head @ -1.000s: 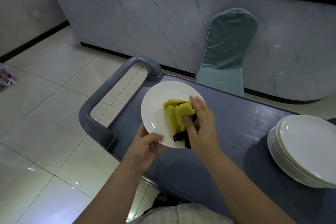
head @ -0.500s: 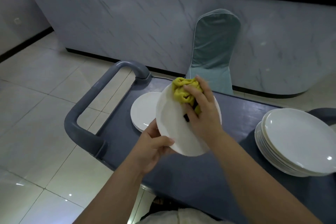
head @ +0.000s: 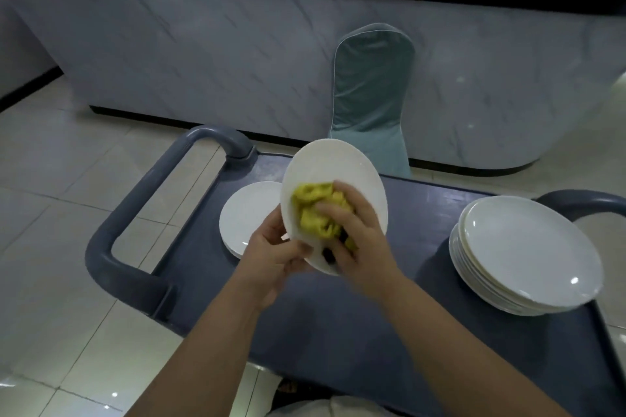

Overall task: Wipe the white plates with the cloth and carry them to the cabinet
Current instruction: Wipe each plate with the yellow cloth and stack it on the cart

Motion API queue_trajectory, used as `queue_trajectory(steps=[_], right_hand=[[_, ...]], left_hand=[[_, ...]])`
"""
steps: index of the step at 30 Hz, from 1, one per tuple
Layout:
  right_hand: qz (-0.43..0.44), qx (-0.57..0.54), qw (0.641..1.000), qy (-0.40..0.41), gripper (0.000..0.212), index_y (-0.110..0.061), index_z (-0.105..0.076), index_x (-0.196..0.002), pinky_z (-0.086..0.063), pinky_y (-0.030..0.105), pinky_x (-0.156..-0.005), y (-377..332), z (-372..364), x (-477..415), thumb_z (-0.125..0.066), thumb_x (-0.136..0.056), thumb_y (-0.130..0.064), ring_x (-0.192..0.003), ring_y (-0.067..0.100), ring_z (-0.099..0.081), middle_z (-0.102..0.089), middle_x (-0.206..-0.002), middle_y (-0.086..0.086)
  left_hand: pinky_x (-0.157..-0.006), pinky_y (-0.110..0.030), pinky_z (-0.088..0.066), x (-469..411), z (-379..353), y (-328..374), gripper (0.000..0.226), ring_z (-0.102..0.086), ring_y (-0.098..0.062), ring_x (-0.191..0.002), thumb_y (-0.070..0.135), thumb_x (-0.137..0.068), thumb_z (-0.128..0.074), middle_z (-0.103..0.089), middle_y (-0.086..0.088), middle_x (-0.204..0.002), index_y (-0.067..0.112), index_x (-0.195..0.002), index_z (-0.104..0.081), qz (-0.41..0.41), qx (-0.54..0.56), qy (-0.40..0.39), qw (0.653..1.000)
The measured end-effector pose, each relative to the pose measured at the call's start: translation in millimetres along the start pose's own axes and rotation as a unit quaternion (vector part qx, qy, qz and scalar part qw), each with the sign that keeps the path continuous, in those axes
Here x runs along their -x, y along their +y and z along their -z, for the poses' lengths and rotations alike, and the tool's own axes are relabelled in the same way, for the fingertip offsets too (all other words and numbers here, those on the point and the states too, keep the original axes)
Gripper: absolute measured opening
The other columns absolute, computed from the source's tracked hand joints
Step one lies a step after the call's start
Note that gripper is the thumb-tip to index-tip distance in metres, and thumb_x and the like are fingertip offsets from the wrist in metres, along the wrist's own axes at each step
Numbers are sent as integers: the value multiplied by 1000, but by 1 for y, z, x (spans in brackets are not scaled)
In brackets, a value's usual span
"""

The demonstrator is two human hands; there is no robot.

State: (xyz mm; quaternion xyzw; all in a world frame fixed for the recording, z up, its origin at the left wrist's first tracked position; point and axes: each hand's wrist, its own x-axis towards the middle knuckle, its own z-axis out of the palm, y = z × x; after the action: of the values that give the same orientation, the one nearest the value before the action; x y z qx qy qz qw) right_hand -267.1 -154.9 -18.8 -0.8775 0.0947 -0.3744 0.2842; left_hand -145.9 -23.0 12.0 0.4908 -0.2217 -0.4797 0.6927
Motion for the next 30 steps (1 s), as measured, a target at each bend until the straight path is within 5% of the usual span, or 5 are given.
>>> queue_trajectory(steps=[5, 9, 15, 22, 30], right_hand=[[-98, 14, 995, 10, 49, -24, -57, -122, -40, 50, -105, 33, 38, 39, -68, -84, 6, -130, 21, -42, -39, -143, 9], [-140, 24, 975, 172, 38, -28, -55, -125, -32, 32, -111, 24, 41, -23, -65, -92, -14, -132, 21, -40, -36, -146, 5], [19, 22, 999, 34, 54, -22, -57, -121, -39, 43, -106, 3, 25, 29, -66, -77, 7, -129, 30, -44, -38, -145, 5], [-95, 64, 977, 182, 34, -13, -61, -119, -35, 30, -109, 19, 65, -17, -68, -87, -3, -128, 25, -45, -41, -142, 12], [-36, 54, 998, 19, 51, -18, -61, -115, -45, 52, -97, 20, 56, 63, -65, -73, 11, -123, 34, -49, -43, -139, 13]], left_hand=[[-66, -38, -57, -4, -8, -1, 70, -69, -15, -91, -7, -62, -60, -70, 4, -113, 38, -114, -68, -1, -46, 15, 999], [-67, -40, -57, -5, -26, -4, 65, -68, -19, -92, -8, -63, -59, -70, -1, -109, 35, -111, -69, -4, -60, -24, 998], [-67, -43, -57, -8, -21, 8, 60, -69, -30, -96, -11, -67, -58, -67, -11, -114, 26, -114, -68, -6, 4, -21, 1000], [-65, -41, -56, 4, -31, -1, 59, -67, -24, -92, -8, -62, -57, -68, -9, -104, 26, -108, -70, 7, -70, -50, 996], [-66, -41, -56, 3, -23, 9, 69, -67, -23, -96, -11, -64, -57, -67, -6, -117, 30, -118, -66, -7, -56, -40, 998]])
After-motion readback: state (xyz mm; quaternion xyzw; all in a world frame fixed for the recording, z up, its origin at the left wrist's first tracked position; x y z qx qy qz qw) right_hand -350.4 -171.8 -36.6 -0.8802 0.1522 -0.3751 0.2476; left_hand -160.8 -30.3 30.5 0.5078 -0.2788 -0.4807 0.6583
